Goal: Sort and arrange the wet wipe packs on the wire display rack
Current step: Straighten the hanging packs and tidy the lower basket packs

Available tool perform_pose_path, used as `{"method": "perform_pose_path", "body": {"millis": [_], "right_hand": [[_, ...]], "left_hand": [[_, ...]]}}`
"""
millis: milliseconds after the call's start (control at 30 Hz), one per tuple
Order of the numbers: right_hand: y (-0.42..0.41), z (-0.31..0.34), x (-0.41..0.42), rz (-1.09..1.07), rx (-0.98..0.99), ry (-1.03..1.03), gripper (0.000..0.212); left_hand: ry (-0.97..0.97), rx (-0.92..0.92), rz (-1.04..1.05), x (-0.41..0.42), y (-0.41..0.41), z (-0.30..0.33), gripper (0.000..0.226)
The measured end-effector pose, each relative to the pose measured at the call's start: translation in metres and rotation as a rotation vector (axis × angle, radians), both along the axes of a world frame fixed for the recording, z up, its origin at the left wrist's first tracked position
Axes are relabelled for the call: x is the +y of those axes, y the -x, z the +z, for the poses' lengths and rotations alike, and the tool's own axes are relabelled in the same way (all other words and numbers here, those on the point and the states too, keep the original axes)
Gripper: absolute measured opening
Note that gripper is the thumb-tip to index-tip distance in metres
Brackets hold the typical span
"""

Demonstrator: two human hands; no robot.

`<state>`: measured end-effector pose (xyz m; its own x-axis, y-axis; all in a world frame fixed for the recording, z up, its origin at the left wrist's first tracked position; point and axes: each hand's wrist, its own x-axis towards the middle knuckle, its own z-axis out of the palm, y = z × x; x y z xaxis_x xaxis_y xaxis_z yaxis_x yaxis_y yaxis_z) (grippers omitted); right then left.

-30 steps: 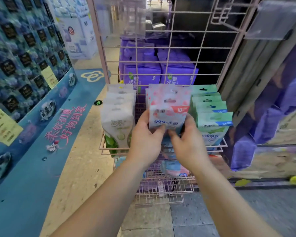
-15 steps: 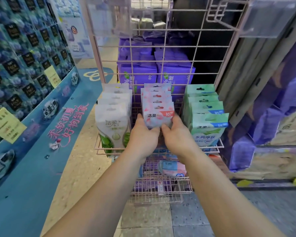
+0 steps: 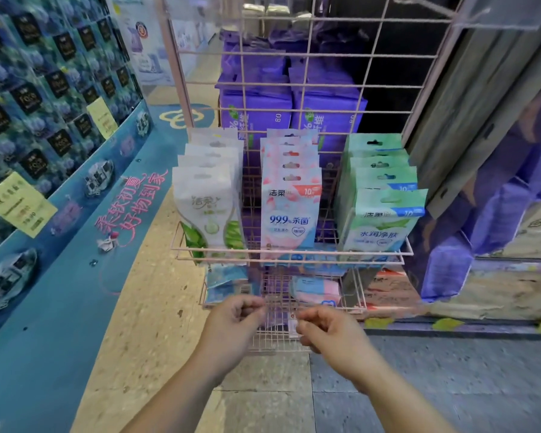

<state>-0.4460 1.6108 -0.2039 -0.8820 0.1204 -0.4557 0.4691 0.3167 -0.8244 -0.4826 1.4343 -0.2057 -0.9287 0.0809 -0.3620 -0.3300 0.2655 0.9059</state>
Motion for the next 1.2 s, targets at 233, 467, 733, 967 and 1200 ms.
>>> {"method": "perform_pose_path", "body": {"millis": [233, 467, 733, 967, 1200], "right_hand": [[0.025, -0.026, 0.014, -0.144, 0.042, -0.068, 0.011], [0.043, -0.049, -0.018, -0.313, 0.147, -0.388, 0.013], [0.057, -0.068, -0.025, -0.200, 0.136, -0.878, 0.074], [0.064, -0.082, 0.052, 0.158, 0.296, -0.774, 0.066], [0.059, -0.082, 0.093, -0.037, 0.259, 0.015, 0.041]], "left_hand": [[0.065, -0.028, 0.042, -0.018, 0.030, -0.030, 0.011], [0.379, 0.241, -0.036, -0.059, 0.071, -0.055, 0.033], [0.640, 0.270, -0.228, -0.074, 0.116, -0.110, 0.081], [0.526, 0.340, 0.027, -0.058, 0.111, -0.109, 0.086], [0.337, 0.226, 0.137, -0.057, 0.111, -0.108, 0.092]]}}
